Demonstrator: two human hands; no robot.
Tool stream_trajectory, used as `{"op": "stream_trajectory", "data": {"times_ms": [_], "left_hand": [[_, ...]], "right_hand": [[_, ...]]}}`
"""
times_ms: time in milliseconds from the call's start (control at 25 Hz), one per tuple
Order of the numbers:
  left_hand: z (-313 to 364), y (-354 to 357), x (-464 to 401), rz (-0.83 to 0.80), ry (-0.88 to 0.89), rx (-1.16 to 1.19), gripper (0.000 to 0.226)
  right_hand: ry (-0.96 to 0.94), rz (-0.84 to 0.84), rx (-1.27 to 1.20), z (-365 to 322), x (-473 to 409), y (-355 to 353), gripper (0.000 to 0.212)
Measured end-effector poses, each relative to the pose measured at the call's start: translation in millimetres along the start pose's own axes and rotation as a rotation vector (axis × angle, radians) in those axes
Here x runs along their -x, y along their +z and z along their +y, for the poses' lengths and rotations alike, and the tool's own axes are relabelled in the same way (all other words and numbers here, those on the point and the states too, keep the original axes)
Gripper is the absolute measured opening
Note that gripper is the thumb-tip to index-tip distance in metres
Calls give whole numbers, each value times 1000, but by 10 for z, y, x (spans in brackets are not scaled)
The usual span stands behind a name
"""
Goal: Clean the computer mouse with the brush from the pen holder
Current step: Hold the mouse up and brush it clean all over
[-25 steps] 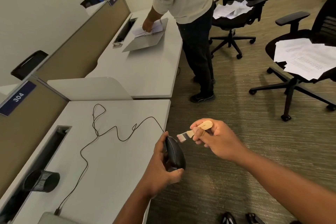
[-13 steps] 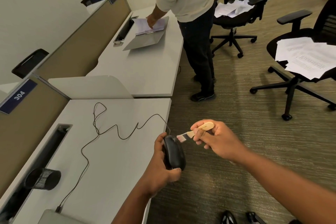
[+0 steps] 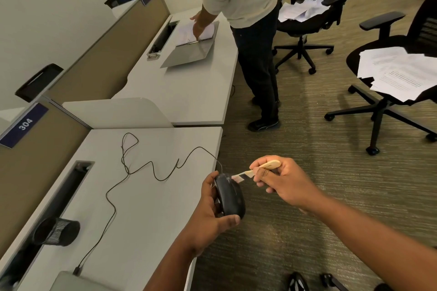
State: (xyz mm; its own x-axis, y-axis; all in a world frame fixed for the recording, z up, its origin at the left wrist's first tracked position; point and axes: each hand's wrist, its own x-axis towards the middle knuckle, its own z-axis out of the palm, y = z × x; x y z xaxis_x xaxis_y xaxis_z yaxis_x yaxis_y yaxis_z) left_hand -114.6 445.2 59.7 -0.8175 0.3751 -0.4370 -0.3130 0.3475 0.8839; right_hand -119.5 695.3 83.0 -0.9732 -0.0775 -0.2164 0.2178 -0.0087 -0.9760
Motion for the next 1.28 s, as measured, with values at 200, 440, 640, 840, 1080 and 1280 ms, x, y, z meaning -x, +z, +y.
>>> {"op": "stream_trajectory", "data": {"times_ms": [200,440,640,840,1080,1280], "left_hand": [[1,20,13,14,-17,1,107],[-4,32,31,45,-54,34,101],[13,28,43,82,-93,-4,118],[16,41,44,56,-90,-45,122],[71,-3,53,36,-71,-26,126],[95,-34,21,34,-67,-46,125]], "right_hand": [[-42,26,-7,-38,13,13,10],[-57,6,99,-108,-63,-39,11],[-27,-25,69,-101,-103,-27,14],[84,-160,-21,-108,-202,38,14],[191,-98,-62,26,-293,-68,16],[177,31,62,132,-300,-99,16]]}}
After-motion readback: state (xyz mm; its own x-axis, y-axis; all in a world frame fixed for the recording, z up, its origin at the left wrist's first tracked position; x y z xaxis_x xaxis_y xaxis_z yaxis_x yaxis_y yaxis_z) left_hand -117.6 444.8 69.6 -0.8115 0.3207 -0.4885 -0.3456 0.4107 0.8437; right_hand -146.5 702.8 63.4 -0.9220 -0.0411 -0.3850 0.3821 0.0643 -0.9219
